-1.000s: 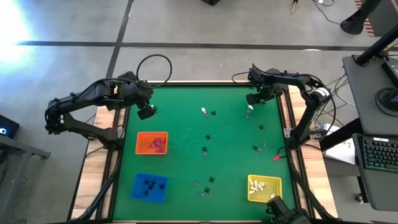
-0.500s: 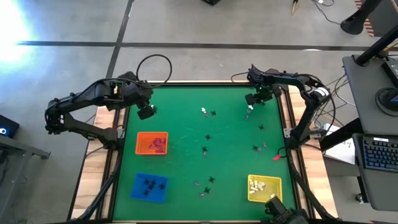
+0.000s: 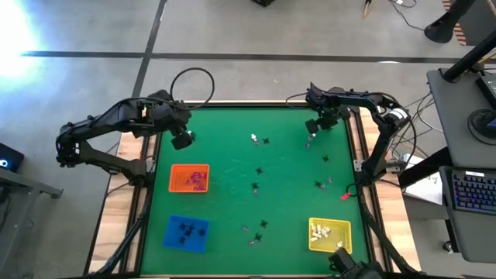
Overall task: Sort Halloween decoration
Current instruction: Put the black spider toy into the blue bin
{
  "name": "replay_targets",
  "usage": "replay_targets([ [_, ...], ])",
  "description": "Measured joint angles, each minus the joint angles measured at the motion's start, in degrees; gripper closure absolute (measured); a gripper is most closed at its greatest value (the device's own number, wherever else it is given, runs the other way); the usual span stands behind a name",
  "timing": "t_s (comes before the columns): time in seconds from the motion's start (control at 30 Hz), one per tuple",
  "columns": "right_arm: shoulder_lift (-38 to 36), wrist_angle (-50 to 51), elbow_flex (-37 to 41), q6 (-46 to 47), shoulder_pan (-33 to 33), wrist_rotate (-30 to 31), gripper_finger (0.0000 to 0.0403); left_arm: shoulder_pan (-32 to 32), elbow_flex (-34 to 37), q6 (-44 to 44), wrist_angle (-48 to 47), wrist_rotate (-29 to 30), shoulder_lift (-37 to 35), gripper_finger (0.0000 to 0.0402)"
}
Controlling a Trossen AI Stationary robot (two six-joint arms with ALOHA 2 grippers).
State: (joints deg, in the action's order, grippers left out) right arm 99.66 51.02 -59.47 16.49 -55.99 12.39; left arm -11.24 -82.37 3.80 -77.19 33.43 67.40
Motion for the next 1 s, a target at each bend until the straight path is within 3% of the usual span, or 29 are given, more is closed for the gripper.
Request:
replay_targets([
  [0.17,-3.7,2.8,0.6,0.0,-0.2,-4.5,0.0394,0.0,0.0,-0.2,0.0,0.0,0.0,0.027],
  [0.43,-12.0,2.7,0.6,0.2,0.6,-5.5,0.0394,0.0,0.0,0.6,0.0,0.0,0.0,0.027],
  [0.6,-16.1,2.7,0.6,1.6,2.0,-10.4,0.0394,0.0,0.0,1.5,0.0,-1.6,0.0,0.027],
  [1.0,-22.8,1.9,0.6,3.7,14.2,-14.4,0.0394,0.0,0.0,2.9,-0.5,-8.4,0.0,0.027],
])
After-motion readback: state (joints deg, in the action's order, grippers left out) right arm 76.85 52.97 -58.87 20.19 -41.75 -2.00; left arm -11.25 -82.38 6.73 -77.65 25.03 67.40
